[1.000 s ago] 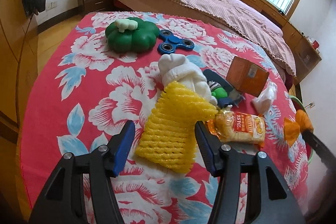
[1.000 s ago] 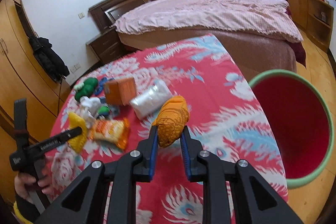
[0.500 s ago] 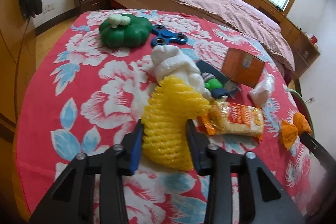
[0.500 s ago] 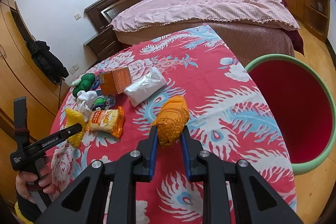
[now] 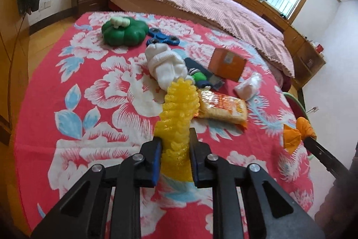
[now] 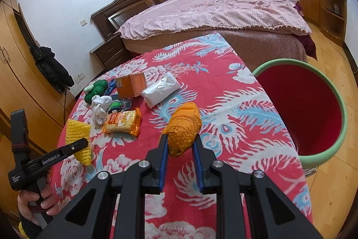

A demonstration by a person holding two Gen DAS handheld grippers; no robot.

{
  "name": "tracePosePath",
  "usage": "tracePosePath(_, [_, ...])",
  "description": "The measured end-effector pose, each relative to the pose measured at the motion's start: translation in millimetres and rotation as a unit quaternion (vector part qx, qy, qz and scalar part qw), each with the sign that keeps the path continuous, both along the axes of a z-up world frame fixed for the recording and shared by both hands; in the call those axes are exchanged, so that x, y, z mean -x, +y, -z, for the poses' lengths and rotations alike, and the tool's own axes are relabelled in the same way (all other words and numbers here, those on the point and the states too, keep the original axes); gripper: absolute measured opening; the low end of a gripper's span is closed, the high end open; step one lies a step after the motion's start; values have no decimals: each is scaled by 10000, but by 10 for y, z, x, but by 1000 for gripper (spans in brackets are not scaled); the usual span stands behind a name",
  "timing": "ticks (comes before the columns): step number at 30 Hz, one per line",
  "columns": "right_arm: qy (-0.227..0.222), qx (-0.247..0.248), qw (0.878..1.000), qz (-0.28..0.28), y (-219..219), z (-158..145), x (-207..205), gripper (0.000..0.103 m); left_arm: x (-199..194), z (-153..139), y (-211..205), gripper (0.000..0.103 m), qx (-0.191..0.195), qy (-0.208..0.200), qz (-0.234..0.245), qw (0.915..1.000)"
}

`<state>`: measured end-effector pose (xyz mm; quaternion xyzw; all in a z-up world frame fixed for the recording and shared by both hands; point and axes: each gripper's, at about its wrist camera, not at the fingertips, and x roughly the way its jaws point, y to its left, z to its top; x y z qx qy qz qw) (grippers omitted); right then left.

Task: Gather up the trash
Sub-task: 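Lift both held items and carry them toward the red bin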

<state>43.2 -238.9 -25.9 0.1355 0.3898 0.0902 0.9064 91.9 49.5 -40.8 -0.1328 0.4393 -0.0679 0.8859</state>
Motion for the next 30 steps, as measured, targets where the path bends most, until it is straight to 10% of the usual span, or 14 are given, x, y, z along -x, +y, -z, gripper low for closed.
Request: tracePosePath(30, [-487, 21, 9910, 1246, -974, -338, 367, 23, -24, -662, -1498, 21, -169, -632, 1778, 9819])
